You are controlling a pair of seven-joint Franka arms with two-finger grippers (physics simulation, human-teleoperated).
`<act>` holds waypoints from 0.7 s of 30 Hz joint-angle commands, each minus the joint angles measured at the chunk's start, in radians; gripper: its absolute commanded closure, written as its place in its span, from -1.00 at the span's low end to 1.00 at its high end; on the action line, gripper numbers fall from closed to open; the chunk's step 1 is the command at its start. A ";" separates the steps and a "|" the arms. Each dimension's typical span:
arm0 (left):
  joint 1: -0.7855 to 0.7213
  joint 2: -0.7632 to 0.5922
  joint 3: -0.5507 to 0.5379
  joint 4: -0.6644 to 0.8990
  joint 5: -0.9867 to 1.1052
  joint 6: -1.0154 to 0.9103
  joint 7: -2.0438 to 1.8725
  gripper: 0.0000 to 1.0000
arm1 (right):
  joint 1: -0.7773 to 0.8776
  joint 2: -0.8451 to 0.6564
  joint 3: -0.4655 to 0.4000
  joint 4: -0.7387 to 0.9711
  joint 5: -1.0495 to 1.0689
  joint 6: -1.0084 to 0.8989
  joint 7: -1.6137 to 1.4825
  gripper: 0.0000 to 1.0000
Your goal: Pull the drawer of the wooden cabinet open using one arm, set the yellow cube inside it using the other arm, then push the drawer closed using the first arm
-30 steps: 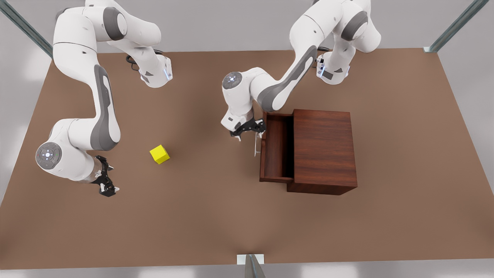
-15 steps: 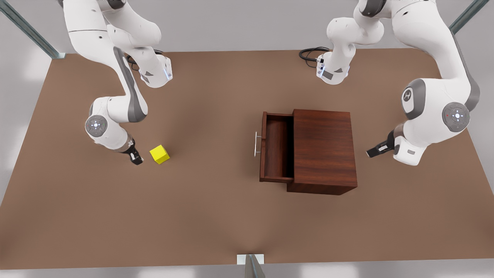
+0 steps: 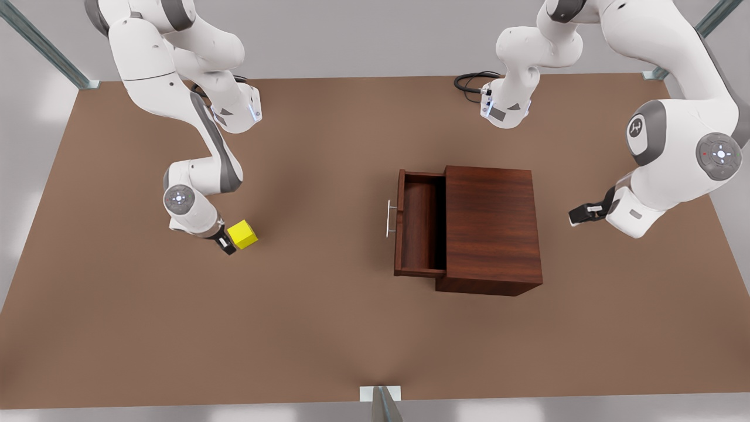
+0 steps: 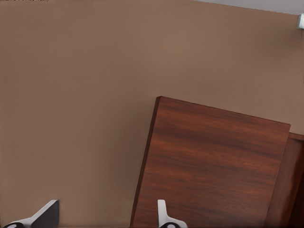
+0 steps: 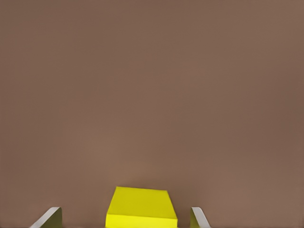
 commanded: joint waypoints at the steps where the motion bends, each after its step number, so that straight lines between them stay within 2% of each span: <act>1: -0.004 -0.001 -0.001 0.001 0.002 -0.007 0.214 -1.00 | 0.000 0.005 0.004 -0.005 -0.004 0.022 -0.100 -1.00; 13: -0.006 0.001 -0.004 0.001 0.001 -0.005 0.214 -1.00 | -0.001 0.042 0.018 -0.048 -0.005 0.024 -0.130 -1.00; 21: -0.006 0.001 -0.004 0.001 0.001 -0.004 0.214 -1.00 | -0.001 0.102 0.021 -0.039 -0.022 0.096 -0.126 -1.00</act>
